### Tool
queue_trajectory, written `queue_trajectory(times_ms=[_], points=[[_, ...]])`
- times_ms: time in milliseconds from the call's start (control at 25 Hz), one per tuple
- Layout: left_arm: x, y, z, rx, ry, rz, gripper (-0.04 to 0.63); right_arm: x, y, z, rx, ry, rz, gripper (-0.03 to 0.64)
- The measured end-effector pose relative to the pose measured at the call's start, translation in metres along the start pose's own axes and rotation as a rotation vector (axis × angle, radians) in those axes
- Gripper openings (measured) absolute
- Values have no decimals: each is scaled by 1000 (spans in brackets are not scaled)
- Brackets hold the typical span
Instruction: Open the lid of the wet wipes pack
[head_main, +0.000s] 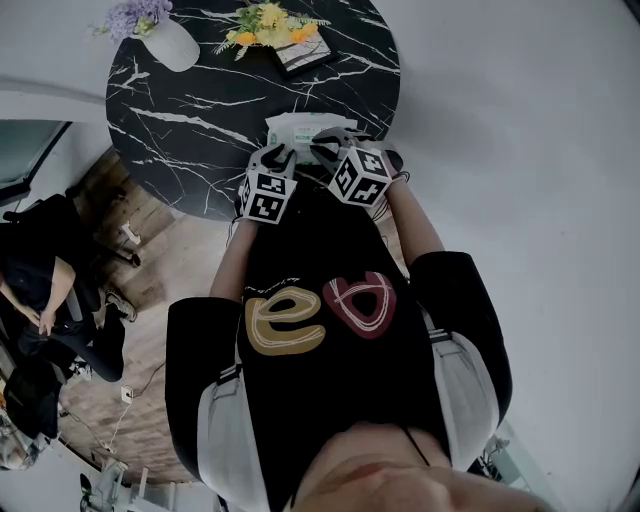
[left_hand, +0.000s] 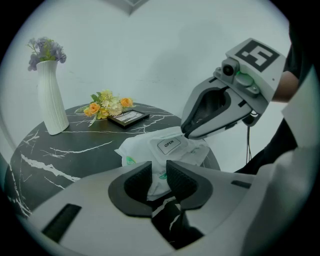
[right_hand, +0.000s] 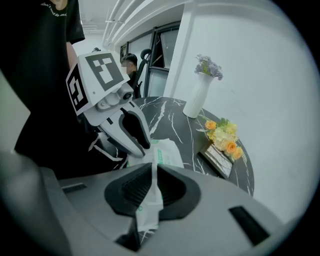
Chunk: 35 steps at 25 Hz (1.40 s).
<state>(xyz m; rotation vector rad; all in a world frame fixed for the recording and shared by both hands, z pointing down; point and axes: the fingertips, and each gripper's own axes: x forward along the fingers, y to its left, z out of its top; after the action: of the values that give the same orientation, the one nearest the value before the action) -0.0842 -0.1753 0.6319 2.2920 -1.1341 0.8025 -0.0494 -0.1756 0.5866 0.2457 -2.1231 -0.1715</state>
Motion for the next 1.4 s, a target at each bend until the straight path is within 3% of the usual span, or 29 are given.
queue_trajectory(times_ms=[1400], points=[[1, 0, 2, -17, 17, 4, 101, -9, -53, 10, -3, -39, -27, 18]])
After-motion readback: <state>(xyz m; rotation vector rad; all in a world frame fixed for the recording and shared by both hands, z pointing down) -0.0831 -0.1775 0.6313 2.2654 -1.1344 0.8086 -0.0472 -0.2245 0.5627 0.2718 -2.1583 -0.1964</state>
